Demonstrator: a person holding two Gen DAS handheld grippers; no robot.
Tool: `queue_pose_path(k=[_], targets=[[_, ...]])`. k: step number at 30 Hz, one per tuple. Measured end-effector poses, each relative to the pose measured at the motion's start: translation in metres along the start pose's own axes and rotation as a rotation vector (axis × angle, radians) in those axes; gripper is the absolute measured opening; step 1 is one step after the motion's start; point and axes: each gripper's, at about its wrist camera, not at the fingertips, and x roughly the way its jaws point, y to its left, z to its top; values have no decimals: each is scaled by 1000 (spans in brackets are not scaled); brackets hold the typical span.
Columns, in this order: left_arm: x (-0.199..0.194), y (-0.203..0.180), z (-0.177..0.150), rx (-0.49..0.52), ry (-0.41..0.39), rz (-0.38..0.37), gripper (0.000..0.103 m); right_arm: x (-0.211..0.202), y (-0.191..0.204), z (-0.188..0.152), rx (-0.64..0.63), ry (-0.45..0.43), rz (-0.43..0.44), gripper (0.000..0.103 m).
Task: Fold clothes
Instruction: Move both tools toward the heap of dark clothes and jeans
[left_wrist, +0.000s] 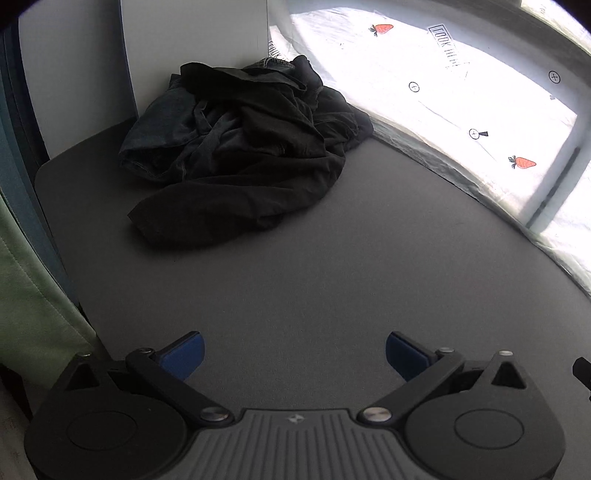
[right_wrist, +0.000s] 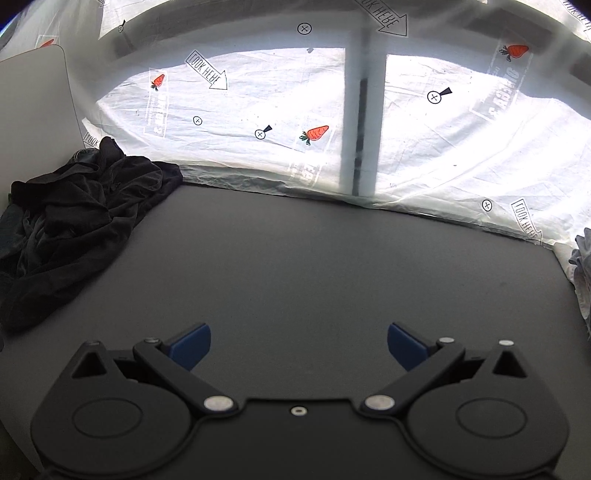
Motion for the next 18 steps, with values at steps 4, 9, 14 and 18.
queue_pose_path(k=[4, 9, 14, 18], targets=[[41, 18, 41, 10, 10, 18, 103, 36, 38, 22, -93, -3, -23, 103], [107, 46, 92, 10, 26, 29, 103, 91, 91, 59, -109, -37, -9, 103], [180, 95, 147, -72, 48, 116, 103, 155, 147, 95, -136, -21, 77, 87], [230, 136, 176, -184, 107, 110, 103, 212, 203, 121, -182, 6, 203, 66]])
